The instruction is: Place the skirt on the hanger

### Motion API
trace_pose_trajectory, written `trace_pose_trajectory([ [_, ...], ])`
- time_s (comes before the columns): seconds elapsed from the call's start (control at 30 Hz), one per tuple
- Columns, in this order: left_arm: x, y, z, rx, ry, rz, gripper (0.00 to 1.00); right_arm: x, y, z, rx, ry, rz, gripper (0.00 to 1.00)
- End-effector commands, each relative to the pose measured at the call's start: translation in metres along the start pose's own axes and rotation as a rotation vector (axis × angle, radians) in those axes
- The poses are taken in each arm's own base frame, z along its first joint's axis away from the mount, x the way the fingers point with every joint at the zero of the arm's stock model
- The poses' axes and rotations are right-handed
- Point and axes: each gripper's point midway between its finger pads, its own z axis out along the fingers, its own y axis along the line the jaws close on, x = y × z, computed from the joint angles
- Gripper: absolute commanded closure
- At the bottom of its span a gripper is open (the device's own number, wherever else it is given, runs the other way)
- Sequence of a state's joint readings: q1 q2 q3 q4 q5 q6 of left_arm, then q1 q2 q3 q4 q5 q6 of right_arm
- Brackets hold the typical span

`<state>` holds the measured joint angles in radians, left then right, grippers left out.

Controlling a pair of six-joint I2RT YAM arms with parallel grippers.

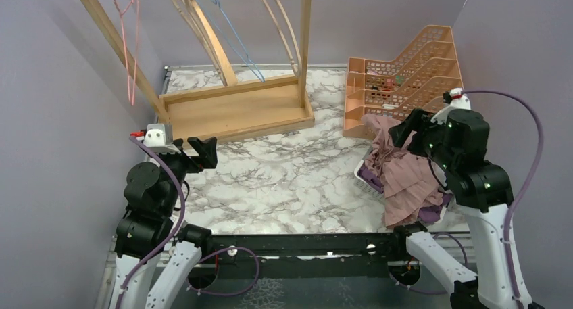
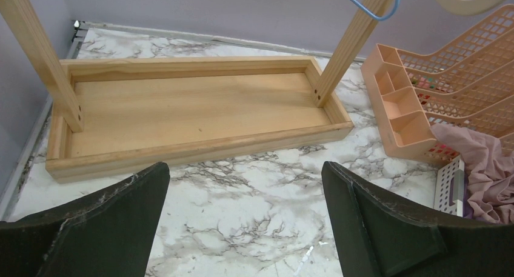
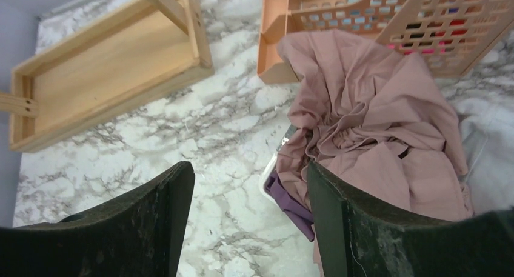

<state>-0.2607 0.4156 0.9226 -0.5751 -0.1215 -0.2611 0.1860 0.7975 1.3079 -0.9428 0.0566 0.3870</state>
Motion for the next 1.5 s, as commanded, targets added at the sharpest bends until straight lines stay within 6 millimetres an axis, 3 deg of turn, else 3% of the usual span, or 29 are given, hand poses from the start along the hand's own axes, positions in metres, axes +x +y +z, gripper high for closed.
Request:
trace_pose_trajectory([
  [0.0, 0.005, 0.004, 0.003, -0.022, -0.026, -0.065, 0.01, 0.038, -0.004, 0.029, 0.009, 0.148, 0.025, 0.27],
  [0.17, 0.054, 0.007, 0.01, -0.04, 0.062, -0.214, 0.01, 0.072, -0.018, 0.075, 0.076, 0.252, 0.049, 0.26],
  [0.3, 0.091, 0.007, 0.012, -0.044, 0.124, -0.341, 0.01, 0.09, -0.041, 0.112, 0.212, 0.309, 0.044, 0.26],
  [0.6, 0.113, -0.001, 0.019, -0.013, 0.206, -0.379, 0.01, 0.117, -0.079, 0.174, 0.418, 0.372, 0.006, 0.32],
  [0.67, 0.114, -0.001, 0.023, -0.017, 0.216, -0.37, 0.01, 0.121, -0.083, 0.185, 0.425, 0.368, -0.007, 0.41],
  [0.8, 0.107, -0.005, 0.03, 0.005, 0.211, -0.331, 0.01, 0.119, -0.08, 0.195, 0.393, 0.359, -0.036, 0.95],
  [0.87, 0.1, -0.007, 0.032, 0.021, 0.19, -0.31, 0.01, 0.108, -0.072, 0.19, 0.36, 0.335, -0.033, 0.99],
  [0.97, 0.094, -0.01, 0.035, 0.038, 0.167, -0.304, 0.01, 0.074, -0.043, 0.169, 0.224, 0.267, -0.032, 0.99],
  [1.17, 0.098, -0.019, 0.046, 0.068, 0.204, -0.344, 0.01, -0.006, 0.047, 0.099, -0.203, 0.091, -0.02, 0.99],
  [1.47, 0.089, -0.034, 0.058, 0.12, 0.226, -0.355, 0.01, -0.082, 0.135, 0.004, -0.626, -0.016, -0.04, 0.99],
])
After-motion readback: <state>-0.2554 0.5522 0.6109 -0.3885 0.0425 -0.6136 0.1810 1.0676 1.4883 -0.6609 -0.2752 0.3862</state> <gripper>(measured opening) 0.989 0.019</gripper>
